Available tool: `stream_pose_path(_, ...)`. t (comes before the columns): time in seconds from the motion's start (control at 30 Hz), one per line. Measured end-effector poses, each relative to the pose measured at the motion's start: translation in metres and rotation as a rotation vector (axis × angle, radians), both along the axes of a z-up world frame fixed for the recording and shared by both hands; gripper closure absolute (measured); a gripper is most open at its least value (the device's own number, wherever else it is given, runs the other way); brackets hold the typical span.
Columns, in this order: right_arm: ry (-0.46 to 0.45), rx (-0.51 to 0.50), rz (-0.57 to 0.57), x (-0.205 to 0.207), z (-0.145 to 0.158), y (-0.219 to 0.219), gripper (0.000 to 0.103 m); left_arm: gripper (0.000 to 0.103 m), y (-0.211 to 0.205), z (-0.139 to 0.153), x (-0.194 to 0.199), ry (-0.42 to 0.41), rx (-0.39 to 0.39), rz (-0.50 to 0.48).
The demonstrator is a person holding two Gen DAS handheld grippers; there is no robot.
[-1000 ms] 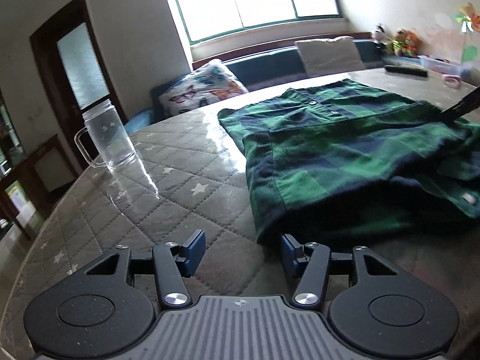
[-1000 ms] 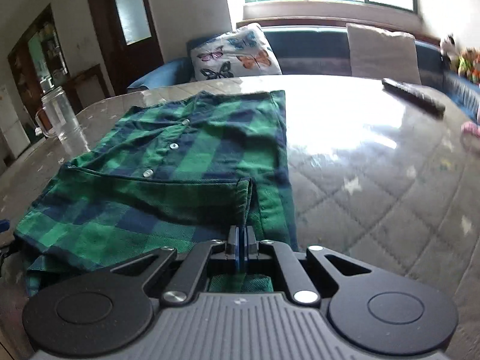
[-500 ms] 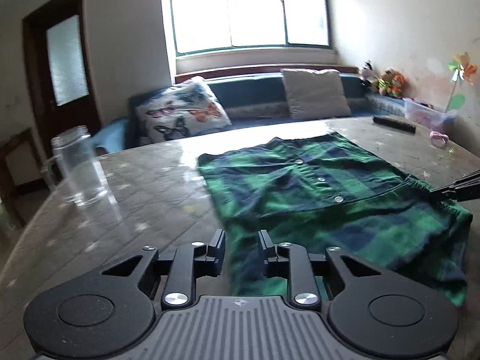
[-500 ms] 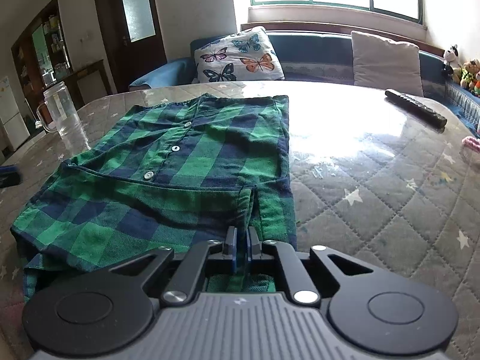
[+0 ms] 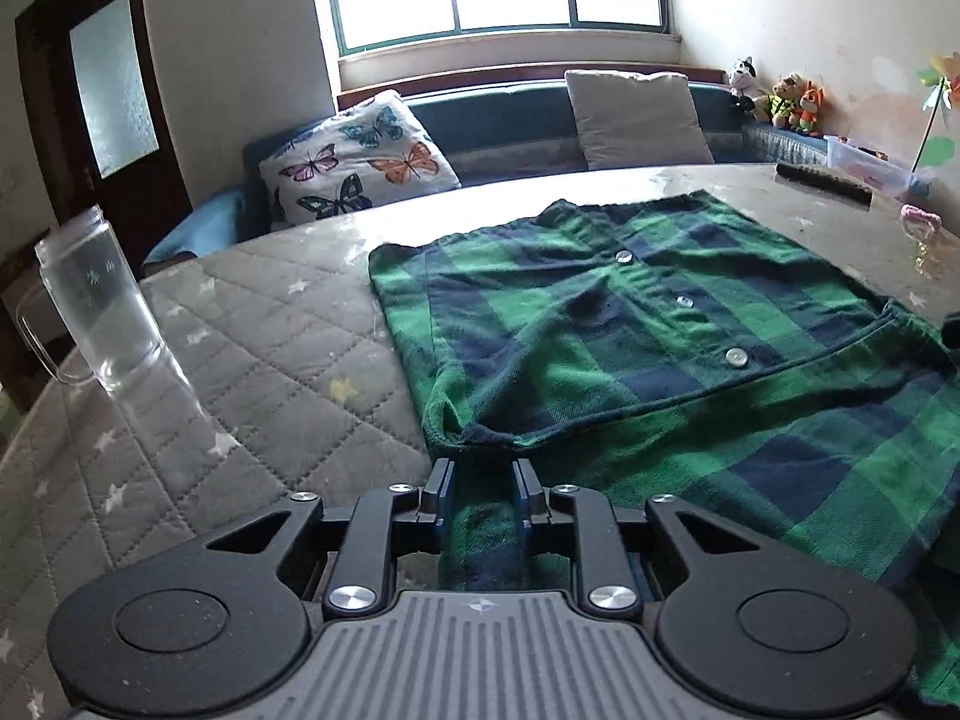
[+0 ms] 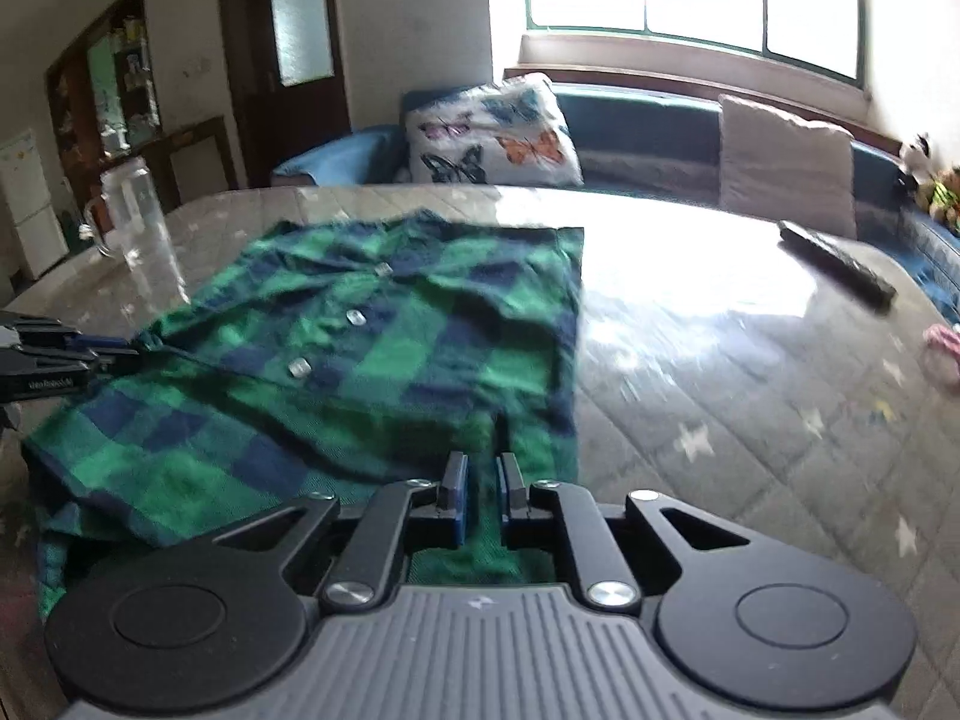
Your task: Fold clothes
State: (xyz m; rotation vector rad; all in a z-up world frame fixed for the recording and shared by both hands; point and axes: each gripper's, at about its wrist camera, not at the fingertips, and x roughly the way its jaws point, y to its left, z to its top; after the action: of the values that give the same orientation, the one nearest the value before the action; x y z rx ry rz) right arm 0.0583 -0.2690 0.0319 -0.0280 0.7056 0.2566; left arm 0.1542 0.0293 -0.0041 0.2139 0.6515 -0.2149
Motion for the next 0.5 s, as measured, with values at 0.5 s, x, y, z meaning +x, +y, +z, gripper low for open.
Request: stream_pose_path(0.5, 0.007, -0.038, 0.136, 0.014, -0.009, 0.026, 0.090, 0.074, -0.010, 0.006, -0.016, -0.048, 0.044, -0.025)
